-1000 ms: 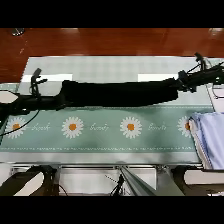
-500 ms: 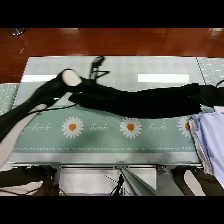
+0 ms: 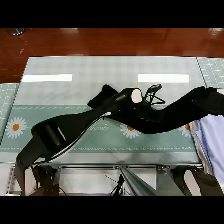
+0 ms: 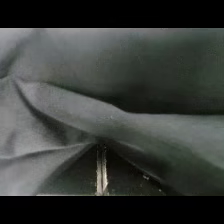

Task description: Fold the shirts.

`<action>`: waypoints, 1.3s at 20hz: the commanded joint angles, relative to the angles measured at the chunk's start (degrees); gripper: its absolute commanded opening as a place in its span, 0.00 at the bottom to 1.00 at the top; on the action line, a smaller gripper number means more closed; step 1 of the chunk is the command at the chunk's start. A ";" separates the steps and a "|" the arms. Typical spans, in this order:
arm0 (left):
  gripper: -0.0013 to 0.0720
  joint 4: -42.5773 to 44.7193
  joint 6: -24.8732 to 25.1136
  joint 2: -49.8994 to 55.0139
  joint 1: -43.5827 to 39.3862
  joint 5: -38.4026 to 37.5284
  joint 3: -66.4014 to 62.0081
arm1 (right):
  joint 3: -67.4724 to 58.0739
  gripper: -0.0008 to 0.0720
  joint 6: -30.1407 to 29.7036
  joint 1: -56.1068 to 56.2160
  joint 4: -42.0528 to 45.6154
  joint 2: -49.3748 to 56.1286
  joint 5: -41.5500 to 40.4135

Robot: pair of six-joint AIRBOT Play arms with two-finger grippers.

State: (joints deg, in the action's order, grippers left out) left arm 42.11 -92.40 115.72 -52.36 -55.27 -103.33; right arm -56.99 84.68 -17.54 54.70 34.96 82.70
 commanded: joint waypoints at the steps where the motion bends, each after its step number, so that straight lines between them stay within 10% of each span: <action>1: 0.05 -3.78 -0.22 0.55 2.99 -2.62 -2.51 | 0.09 0.06 0.13 0.02 -0.04 0.87 -0.33; 8: 0.05 2.25 -0.04 -10.97 32.48 -18.84 -2.49 | -1.95 0.06 -3.72 5.81 -9.79 11.10 -4.07; 14: 0.05 3.41 10.88 -33.53 57.05 -23.63 2.36 | -10.58 0.06 -1.05 29.57 -9.68 30.12 -18.71; 18: 0.05 3.34 18.32 -56.13 60.39 -16.70 24.55 | -23.41 0.06 -0.72 39.34 -9.75 49.27 -24.04; 24: 0.05 1.49 15.91 -79.47 53.94 -4.46 60.15 | -38.71 0.06 2.47 45.00 -9.84 69.26 -24.15; 25: 0.05 1.27 15.15 -80.30 53.02 -4.48 63.01 | -39.32 0.17 3.23 45.11 -9.94 70.93 -25.18; 26: 0.05 1.14 15.12 -80.41 52.06 -4.48 65.13 | -39.39 0.57 3.13 45.18 -10.95 71.91 -25.86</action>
State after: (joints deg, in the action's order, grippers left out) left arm 44.25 -76.16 40.82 1.89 -62.70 -48.75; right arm -92.77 86.43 26.06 44.73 100.82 58.54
